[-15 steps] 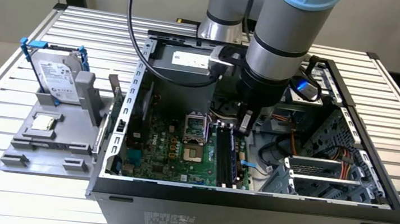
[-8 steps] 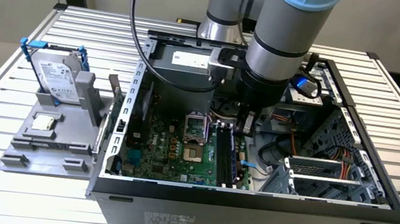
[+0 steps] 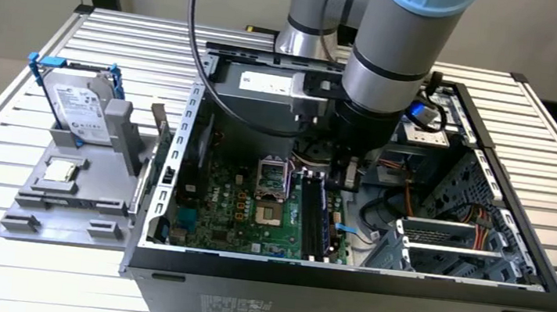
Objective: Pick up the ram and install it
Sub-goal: 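Press down the ram until it locks into place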
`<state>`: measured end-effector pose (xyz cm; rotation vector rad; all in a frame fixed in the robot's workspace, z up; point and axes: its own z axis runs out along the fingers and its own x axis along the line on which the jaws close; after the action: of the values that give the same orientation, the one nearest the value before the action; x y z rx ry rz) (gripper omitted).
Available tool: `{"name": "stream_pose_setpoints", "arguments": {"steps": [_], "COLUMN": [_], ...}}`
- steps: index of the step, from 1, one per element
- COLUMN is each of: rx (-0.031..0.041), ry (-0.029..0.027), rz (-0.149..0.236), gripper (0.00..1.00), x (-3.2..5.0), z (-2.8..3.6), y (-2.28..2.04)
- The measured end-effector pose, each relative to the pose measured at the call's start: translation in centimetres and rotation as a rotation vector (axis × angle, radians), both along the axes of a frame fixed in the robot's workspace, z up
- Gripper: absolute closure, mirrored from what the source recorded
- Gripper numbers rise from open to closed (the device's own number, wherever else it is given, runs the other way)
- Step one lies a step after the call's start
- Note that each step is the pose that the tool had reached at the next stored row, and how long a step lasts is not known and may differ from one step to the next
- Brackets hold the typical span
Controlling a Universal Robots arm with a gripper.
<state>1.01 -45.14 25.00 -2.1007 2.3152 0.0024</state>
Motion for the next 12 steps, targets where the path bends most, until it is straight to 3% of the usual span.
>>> {"name": "stream_pose_setpoints", "arguments": {"steps": [6, 9, 12], "rx": [-0.0004, -0.0010, -0.0008], "ry": [0.0025, 0.0029, 0.0038], "rz": [0.062, 0.067, 0.067], "gripper": [1.00, 1.00, 1.00], "x": [0.02, 0.01, 0.05], "z": [-0.70, -0.74, -0.95], "y": [-0.05, -0.06, -0.47]}}
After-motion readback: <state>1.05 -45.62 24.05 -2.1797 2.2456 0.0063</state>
